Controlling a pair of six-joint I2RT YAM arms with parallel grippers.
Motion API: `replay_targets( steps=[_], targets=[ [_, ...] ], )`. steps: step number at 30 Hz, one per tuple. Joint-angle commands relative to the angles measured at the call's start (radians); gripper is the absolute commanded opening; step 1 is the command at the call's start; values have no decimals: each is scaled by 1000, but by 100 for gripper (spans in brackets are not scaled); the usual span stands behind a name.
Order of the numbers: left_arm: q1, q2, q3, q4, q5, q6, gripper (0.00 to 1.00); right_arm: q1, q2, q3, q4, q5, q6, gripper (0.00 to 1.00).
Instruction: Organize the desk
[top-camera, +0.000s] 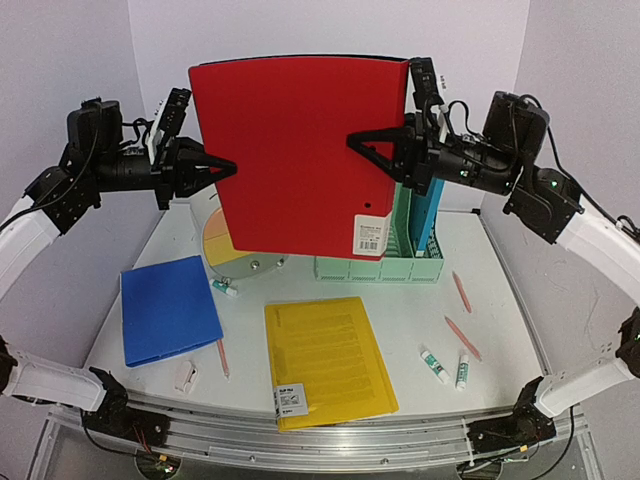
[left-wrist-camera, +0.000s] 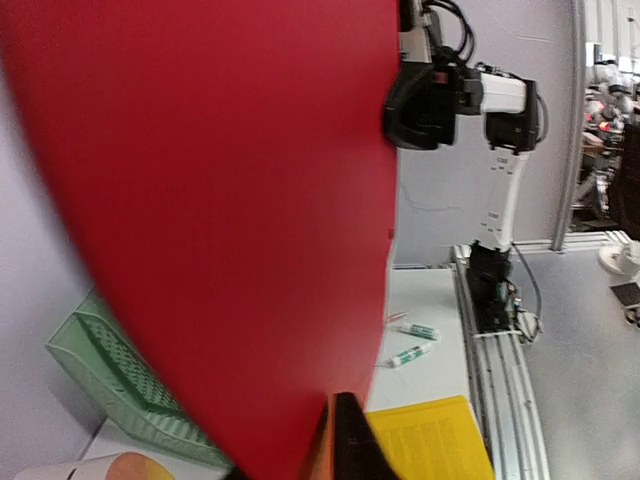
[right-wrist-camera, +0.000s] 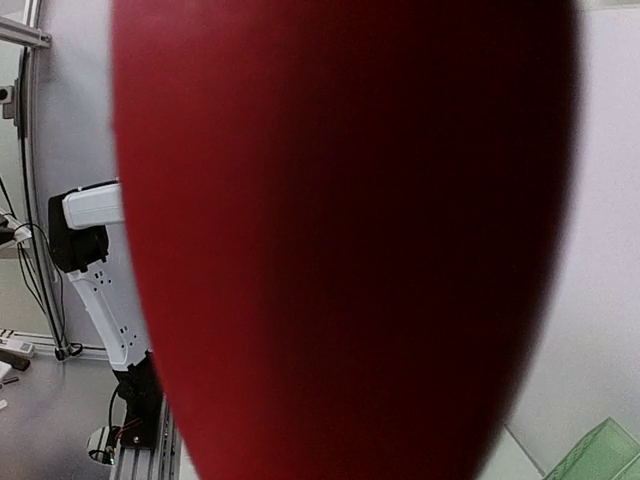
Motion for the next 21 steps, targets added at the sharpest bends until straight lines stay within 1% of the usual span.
replay_targets(
  steps=[1, 2, 3, 5, 7, 9, 11, 13, 16, 19, 21],
  targets=[
    [-16, -46, -27, 164, -242, 11, 69, -3, 5, 12, -50, 212, 15, 0],
    [-16, -48, -44, 194, -341, 6, 90, -3, 3, 12, -46, 303, 22, 0],
    [-16, -49, -63, 233, -469, 3, 99, -3, 4, 16, -41, 442, 32, 0],
    [-16, -45, -82, 279, -659, 23, 100, -5, 17, 38, -38, 680, 59, 0],
    [-16, -41, -97, 299, -783, 51, 100, -6, 27, 53, -20, 904, 94, 0],
    [-16, -51, -120, 314, -805, 68, 100, -7, 25, 42, 47, 1079, 119, 0],
    [-16, -70, -149, 327, -780, 75, 100, -6, 27, 18, 130, 1220, 121, 0],
    [-16, -83, -170, 334, -760, 68, 100, -7, 45, 1, 224, 1288, 104, 0],
    [-16, -88, -188, 340, -761, 65, 100, -6, 99, -13, 360, 1338, 45, 0],
    [-16, -89, -197, 364, -774, 71, 100, -7, 158, 1, 455, 1419, -22, 0],
    [-16, -92, -203, 366, -781, 76, 100, -12, 185, 5, 519, 1442, -55, 0]
  ],
)
